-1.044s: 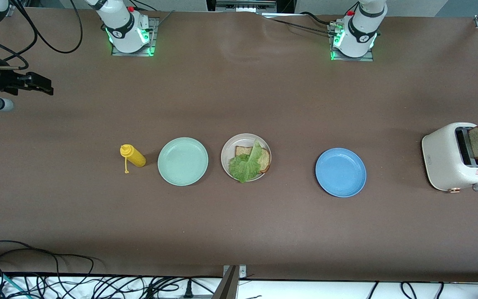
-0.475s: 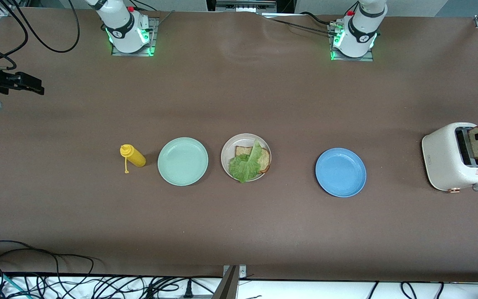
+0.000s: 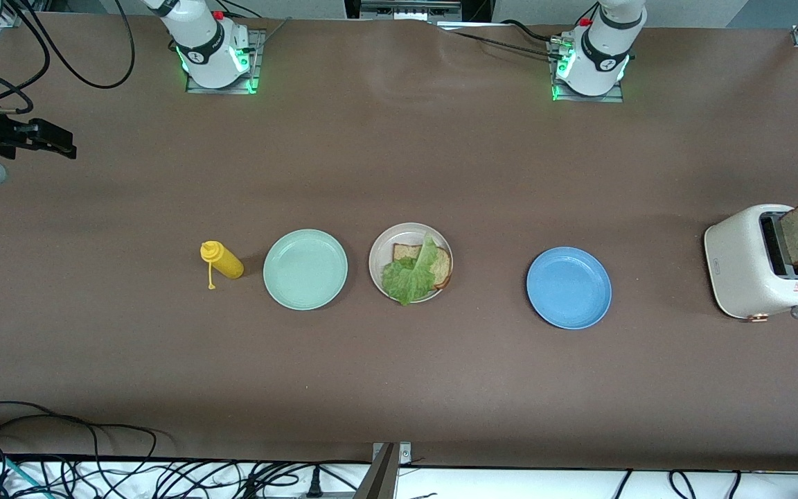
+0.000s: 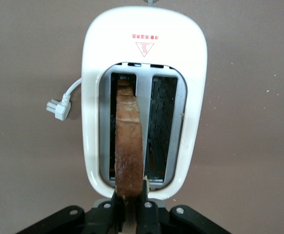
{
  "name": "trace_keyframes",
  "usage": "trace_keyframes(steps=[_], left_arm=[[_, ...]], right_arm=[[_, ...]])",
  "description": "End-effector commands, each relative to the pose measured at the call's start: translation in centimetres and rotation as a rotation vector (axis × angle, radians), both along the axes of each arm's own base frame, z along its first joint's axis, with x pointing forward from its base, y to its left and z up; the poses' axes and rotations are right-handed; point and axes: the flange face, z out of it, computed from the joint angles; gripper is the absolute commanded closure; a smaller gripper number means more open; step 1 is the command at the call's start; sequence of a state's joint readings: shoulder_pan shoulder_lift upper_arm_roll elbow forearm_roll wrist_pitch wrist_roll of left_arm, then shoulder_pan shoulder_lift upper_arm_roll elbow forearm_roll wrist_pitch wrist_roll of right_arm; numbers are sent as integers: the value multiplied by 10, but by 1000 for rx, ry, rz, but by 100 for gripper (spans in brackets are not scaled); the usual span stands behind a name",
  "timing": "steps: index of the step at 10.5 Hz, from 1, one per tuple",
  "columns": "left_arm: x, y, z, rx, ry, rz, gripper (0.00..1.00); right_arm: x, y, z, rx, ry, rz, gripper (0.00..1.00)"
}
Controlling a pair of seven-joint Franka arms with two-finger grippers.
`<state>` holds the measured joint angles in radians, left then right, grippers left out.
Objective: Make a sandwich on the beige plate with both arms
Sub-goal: 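Grasp the toasted bread slice in the toaster with the left gripper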
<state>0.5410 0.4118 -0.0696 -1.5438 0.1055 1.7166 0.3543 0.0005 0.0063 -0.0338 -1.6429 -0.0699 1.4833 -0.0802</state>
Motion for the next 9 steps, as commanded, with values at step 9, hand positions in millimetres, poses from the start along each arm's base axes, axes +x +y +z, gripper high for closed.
trace_keyframes(steps=[9], left_arm=[[50, -219, 110, -142, 52, -342, 100]], right_arm=[[6, 3, 7, -10, -31, 5, 0]])
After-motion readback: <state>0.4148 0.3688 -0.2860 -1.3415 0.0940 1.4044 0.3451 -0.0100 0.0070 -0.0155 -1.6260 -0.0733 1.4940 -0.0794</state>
